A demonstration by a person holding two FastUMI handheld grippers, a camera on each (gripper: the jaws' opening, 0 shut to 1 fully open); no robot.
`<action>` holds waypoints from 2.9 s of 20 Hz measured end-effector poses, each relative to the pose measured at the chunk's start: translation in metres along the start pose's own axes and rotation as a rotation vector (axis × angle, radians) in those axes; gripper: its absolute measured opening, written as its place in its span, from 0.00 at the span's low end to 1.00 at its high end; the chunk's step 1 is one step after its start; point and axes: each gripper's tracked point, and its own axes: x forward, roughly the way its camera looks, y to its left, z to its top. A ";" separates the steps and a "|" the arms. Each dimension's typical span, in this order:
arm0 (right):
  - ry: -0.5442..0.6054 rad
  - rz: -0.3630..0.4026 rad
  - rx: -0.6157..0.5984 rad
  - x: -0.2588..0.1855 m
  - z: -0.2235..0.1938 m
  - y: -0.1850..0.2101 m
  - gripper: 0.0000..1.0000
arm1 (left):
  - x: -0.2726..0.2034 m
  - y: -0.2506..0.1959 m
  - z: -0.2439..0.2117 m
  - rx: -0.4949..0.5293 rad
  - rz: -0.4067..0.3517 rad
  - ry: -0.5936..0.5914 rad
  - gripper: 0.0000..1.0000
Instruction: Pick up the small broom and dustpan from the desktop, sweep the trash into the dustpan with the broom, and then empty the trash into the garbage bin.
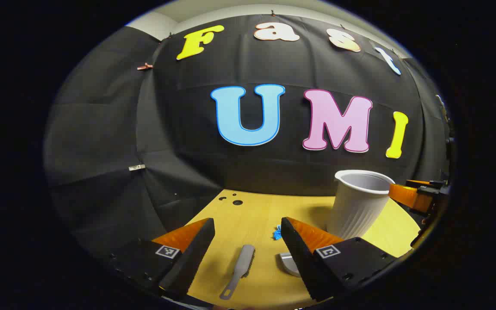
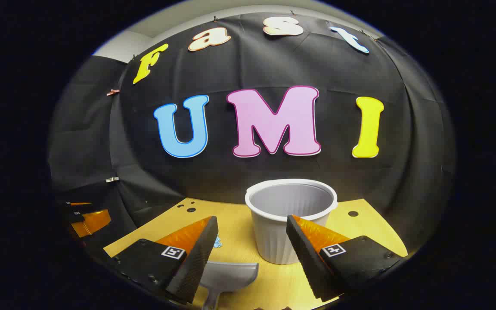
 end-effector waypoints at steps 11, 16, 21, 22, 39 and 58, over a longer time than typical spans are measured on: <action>0.095 -0.078 0.002 -0.014 -0.028 0.034 0.99 | 0.020 0.011 -0.019 0.052 -0.154 0.049 0.98; 0.124 -0.077 -0.017 -0.011 -0.036 0.048 0.99 | 0.028 0.020 -0.031 0.022 -0.166 0.077 0.99; 0.151 -0.064 -0.031 -0.004 -0.042 0.057 0.99 | 0.035 0.027 -0.039 0.028 -0.183 0.101 0.99; 0.153 -0.057 -0.030 -0.002 -0.042 0.059 0.99 | 0.035 0.024 -0.042 0.044 -0.205 0.109 0.99; 0.299 -0.049 -0.027 0.013 -0.094 0.044 0.99 | 0.060 0.014 -0.174 0.092 -0.190 0.534 0.99; 0.493 -0.087 0.066 -0.023 -0.151 0.023 0.99 | 0.086 0.036 -0.285 0.215 -0.200 0.952 0.98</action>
